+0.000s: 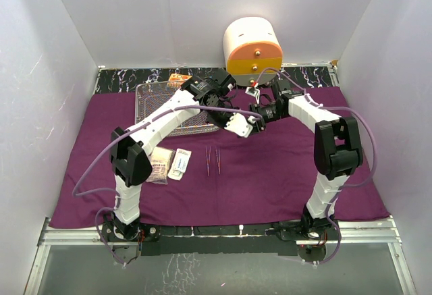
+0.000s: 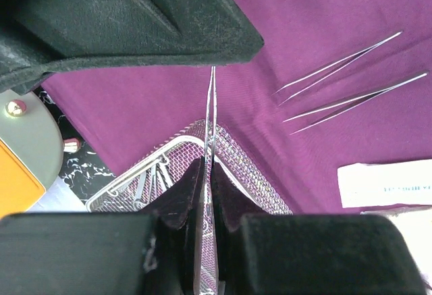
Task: Open and lay out the surgical kit
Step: Place the medical item in the surgical kit.
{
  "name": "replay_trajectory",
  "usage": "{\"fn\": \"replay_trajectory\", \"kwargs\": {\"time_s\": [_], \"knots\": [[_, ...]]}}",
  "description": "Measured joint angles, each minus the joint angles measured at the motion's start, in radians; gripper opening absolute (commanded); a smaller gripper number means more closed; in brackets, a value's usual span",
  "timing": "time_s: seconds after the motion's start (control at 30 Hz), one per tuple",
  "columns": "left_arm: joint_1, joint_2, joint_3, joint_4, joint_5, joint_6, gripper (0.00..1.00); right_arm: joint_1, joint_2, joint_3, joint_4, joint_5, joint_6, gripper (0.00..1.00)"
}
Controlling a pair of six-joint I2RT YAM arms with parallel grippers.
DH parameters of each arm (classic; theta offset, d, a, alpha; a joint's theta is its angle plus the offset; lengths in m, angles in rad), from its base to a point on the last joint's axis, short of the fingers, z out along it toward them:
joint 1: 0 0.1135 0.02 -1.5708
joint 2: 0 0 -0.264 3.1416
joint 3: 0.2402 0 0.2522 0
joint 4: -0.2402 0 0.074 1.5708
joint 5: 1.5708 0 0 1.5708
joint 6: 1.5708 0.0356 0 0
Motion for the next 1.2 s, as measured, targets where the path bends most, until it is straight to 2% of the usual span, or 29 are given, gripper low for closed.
{"fn": "replay_trajectory", "kwargs": {"time_s": [0.23, 0.4, 0.63, 0.8, 1.0, 1.13, 1.2], "knots": [[-0.004, 0.001, 0.0, 0.0, -0.006, 0.012, 0.0, 0.016, 0.019, 0.018, -0.036, -0.027, -0.035, 0.36], [-0.01, 0.021, 0.01, 0.001, -0.006, 0.016, 0.0, 0.026, 0.035, 0.03, -0.048, -0.036, -0.038, 0.3], [-0.016, 0.045, 0.012, 0.001, -0.006, 0.015, 0.0, 0.035, 0.05, 0.042, -0.058, -0.039, -0.043, 0.05], [-0.019, 0.045, 0.015, 0.011, -0.006, -0.007, 0.0, 0.032, 0.056, 0.042, -0.057, -0.021, -0.045, 0.0], [-0.019, 0.045, 0.014, 0.041, -0.013, -0.061, 0.27, 0.023, 0.053, 0.032, -0.015, -0.008, -0.026, 0.0], [-0.018, 0.042, 0.005, 0.097, -0.018, -0.117, 0.41, 0.019, 0.035, -0.002, 0.043, 0.028, 0.005, 0.0], [-0.011, 0.039, -0.005, 0.121, -0.018, -0.149, 0.46, 0.019, 0.011, -0.03, 0.083, 0.054, 0.03, 0.0]]}}
